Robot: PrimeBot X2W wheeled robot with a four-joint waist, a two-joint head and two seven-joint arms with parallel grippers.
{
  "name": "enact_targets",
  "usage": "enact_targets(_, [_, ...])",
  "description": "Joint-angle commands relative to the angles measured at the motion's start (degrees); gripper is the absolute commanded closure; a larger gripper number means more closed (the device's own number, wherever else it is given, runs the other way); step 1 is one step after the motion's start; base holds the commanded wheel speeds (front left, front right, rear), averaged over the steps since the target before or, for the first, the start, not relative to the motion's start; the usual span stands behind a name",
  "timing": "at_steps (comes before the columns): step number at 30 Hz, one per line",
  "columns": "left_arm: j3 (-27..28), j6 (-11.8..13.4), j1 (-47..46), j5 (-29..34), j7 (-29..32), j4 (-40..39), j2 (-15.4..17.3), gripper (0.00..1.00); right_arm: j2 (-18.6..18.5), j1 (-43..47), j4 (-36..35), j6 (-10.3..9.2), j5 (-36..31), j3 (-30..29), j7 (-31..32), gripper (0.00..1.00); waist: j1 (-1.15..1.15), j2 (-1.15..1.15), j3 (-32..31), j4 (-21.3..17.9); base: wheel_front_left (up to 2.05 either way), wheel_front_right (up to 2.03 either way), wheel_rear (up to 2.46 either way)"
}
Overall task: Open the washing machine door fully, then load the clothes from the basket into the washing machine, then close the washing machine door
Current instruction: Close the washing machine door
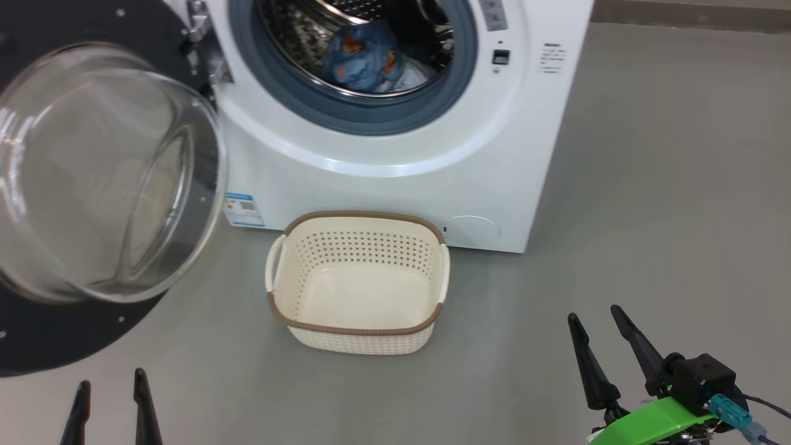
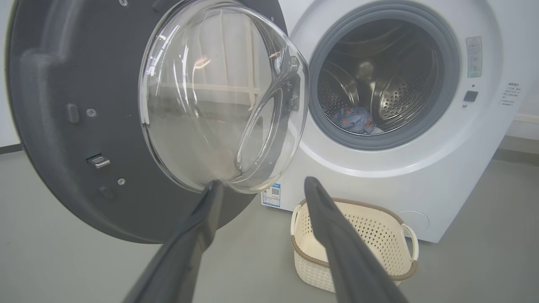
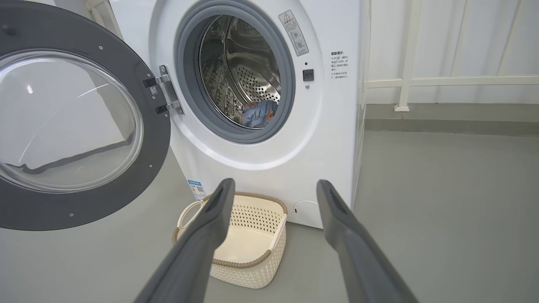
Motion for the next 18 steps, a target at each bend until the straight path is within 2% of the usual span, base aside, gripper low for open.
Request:
enact_targets(1, [2.08, 0.64, -1.08, 0.03, -0.30, -1.74, 0.32, 0.00, -0.48, -0.27, -1.23, 0.09, -0.24, 1.66, -0.28, 0.00, 0.00, 0.00, -0.34, 2.54, 0.00, 0.00, 0.00])
enact_targets(18, [2.60, 2.23, -0.25, -0.56, -0.30, -1.20, 0.32, 0.00, -0.25, -0.13, -0.96, 0.09, -0.13, 1.79, -0.28, 0.00, 0.00, 0.00, -0.79, 11.24, 0.00, 0.00, 0.00])
